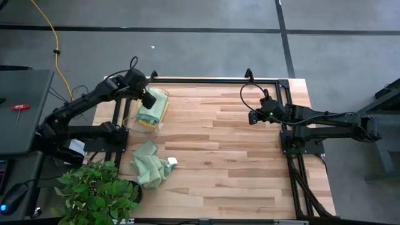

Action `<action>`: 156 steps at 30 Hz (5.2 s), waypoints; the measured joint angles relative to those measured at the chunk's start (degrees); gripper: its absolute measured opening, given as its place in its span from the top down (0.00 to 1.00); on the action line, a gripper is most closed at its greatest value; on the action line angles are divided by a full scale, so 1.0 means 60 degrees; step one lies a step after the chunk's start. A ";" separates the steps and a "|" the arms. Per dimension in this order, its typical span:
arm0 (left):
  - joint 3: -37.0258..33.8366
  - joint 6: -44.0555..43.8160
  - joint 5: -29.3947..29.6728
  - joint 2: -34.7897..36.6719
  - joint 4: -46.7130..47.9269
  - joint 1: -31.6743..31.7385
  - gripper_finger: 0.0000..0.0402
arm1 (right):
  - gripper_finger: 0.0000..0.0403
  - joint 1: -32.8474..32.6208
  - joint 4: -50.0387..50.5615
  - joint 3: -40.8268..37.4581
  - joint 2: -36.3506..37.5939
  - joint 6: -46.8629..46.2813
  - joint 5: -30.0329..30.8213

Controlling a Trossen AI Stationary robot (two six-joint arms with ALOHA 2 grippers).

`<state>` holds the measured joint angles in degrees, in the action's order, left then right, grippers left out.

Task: Fold microfiber towels
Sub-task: Put the right folded green towel into the transparent bin, then fold the green towel

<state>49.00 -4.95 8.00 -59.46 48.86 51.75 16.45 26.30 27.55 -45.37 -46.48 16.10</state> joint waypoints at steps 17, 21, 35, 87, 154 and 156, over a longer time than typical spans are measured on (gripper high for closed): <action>-0.0396 0.0102 0.0838 -0.0022 -0.0165 -0.1480 0.93 | 0.99 0.0000 0.0000 0.0000 0.0001 0.0040 0.0000; -0.1264 -0.0433 0.0677 -0.0029 -0.0665 -0.1418 0.96 | 0.99 0.0000 0.0001 0.0000 -0.0001 0.0052 0.0000; -0.2448 -0.1254 0.0454 -0.0617 -0.1832 -0.1209 1.00 | 0.99 0.0000 -0.0002 0.0000 0.0000 0.0000 -0.0011; 0.1174 -0.3822 -0.0789 -0.2347 -0.1687 -0.9360 0.57 | 0.99 0.0000 0.0001 0.0000 -0.0002 0.0055 -0.0040; 0.6708 -0.1809 -0.0505 -0.8072 0.1644 -0.8282 0.87 | 0.99 0.0001 -0.0217 0.0004 0.0020 0.2073 -0.0805; 0.6280 -0.2406 -0.0511 -0.8072 0.1804 -0.8751 0.81 | 0.99 0.0004 -0.0217 0.0004 0.0020 0.2073 -0.0805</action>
<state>86.67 -19.39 4.94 -107.90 59.69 -0.76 16.47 24.99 27.57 -45.25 -34.04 11.27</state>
